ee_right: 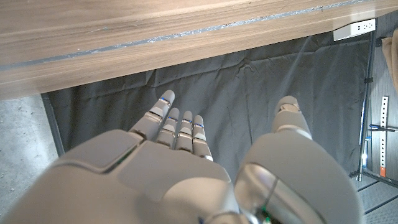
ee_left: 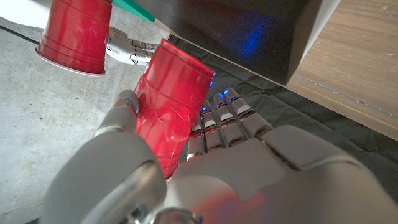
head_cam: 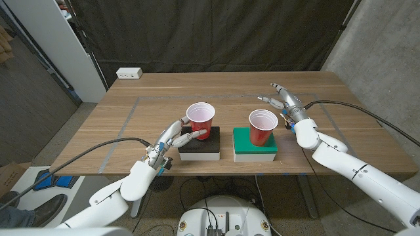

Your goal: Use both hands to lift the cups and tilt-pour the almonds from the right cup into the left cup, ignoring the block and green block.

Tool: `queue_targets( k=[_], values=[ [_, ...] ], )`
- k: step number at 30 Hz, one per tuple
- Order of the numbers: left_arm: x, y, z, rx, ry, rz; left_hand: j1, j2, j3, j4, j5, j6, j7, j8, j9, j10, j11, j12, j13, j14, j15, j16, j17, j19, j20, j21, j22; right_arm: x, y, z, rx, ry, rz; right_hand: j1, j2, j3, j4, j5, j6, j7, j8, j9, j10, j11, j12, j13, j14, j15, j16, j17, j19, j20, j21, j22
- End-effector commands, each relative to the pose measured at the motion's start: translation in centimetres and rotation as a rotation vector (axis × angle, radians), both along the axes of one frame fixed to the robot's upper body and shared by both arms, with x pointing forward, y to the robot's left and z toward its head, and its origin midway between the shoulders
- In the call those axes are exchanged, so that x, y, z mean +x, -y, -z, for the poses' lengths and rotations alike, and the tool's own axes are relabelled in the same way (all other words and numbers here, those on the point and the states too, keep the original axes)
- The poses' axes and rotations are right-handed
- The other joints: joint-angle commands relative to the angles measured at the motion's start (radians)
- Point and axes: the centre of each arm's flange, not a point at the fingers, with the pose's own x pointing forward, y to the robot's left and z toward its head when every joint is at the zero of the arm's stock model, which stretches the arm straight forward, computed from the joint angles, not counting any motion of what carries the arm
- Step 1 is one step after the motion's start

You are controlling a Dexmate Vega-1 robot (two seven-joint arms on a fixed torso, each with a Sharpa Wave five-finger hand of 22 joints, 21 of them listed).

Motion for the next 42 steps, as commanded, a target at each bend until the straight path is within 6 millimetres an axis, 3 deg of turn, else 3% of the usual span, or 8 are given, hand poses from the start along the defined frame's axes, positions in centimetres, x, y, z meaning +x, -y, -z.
queue_targets(
  k=[1,9,42],
  values=[
    [-0.3,-0.1,-0.3,-0.051,0.006,0.018,0.009,0.005,0.007,0.003,0.0,0.013,0.001,0.002,0.003,0.012,-0.001,0.005,0.003,0.01,-0.06,0.002,0.002,0.014,-0.086,0.003,0.002,-0.8,0.6,0.9,0.014,-0.024,-0.01,-0.004,0.003,-0.002,0.005,0.003,0.005,0.0,0.004,0.005,0.01,0.002,0.003,0.001,0.009,-0.004,0.007,0.003,0.01,-0.001,0.005,0.001],
    [0.0,0.0,-0.5,-0.042,-0.031,0.036,0.016,0.005,0.004,0.0,0.001,0.011,-0.002,-0.005,0.003,0.005,0.0,-0.003,0.003,0.004,-0.059,-0.005,0.001,0.008,-0.085,-0.002,0.002,-2.5,1.2,2.0,0.03,-0.029,-0.039,-0.002,0.005,-0.001,0.004,0.003,0.019,-0.01,0.009,0.005,0.018,-0.003,0.005,0.001,0.016,-0.013,0.01,0.003,0.016,-0.005,0.006,0.001],
    [0.3,0.2,-2.0,-0.078,-0.025,0.073,0.042,-0.004,-0.004,-0.006,0.004,0.029,-0.001,-0.012,0.004,0.026,0.003,-0.008,0.003,0.021,-0.053,-0.01,0.0,0.019,-0.077,-0.007,0.002,-9.7,2.7,5.8,0.059,-0.006,-0.078,0.0,0.007,-0.001,0.002,0.001,0.028,-0.007,0.01,0.005,0.02,-0.004,0.004,0.0,0.02,-0.011,0.01,0.002,0.02,-0.007,0.006,0.001]
  ],
)
